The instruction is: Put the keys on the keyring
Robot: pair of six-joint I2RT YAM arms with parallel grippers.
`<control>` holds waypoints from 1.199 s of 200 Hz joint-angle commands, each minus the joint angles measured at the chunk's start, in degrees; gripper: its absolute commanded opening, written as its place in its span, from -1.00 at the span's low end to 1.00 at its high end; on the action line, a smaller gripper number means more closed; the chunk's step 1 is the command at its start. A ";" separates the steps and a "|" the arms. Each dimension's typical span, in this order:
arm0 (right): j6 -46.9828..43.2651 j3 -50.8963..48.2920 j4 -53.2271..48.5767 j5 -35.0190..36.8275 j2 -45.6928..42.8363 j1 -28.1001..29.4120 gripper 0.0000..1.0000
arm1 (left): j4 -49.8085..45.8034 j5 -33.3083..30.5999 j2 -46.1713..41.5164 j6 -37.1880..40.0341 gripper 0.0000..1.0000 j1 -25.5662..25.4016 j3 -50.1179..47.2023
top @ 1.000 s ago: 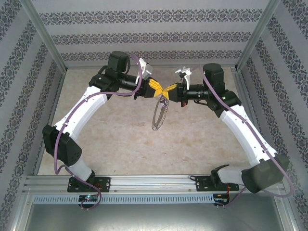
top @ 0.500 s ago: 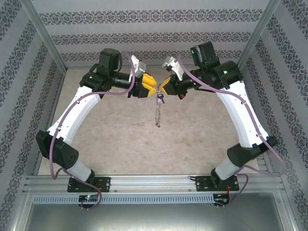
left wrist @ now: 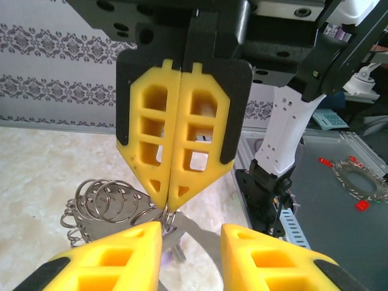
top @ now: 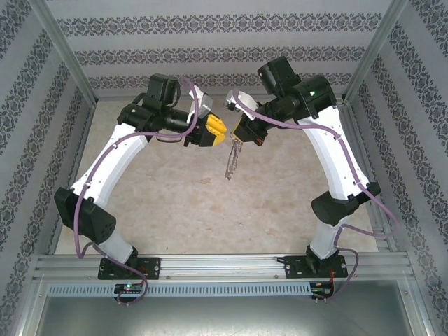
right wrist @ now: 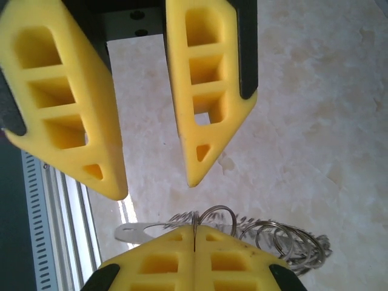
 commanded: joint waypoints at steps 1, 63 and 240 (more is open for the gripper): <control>-1.53 1.47 -1.47 0.16 -0.43 0.34 -1.00 | -2.47 3.59 1.46 1.66 -0.41 0.36 1.37; -1.71 0.68 -0.32 -0.64 -1.04 0.34 -1.00 | -1.76 5.55 2.93 1.31 -0.54 -0.76 2.20; -1.11 -0.42 2.69 -0.41 -2.09 0.23 -1.00 | -4.73 7.72 5.69 3.35 -0.44 -2.89 3.91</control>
